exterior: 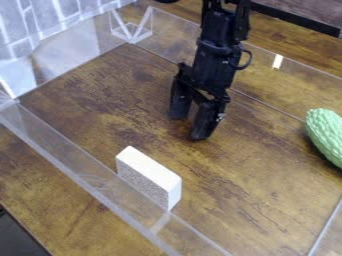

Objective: Put the white object in the blue tray

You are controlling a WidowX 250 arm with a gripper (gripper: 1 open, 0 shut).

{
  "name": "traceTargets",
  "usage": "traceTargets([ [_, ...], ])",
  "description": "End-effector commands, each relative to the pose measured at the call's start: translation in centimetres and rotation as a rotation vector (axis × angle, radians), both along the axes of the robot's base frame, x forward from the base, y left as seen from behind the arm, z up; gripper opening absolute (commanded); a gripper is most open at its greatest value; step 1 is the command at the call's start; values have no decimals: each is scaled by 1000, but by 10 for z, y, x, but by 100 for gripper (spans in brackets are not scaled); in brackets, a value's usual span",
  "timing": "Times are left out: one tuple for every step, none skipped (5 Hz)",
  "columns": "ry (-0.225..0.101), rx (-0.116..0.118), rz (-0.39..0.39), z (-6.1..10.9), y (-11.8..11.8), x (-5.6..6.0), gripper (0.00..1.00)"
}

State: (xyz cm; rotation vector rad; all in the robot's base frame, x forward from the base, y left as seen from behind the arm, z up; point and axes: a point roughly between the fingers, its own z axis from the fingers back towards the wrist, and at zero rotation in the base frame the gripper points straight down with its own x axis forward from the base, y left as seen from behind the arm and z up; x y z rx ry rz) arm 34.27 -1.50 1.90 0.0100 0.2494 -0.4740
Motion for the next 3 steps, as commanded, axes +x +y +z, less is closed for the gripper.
traceTargets([
  [17,-4,-60,1,1,-6,100],
  [35,-5,-85,1,2,-9,100],
  [49,-5,-98,0,3,-10,100],
])
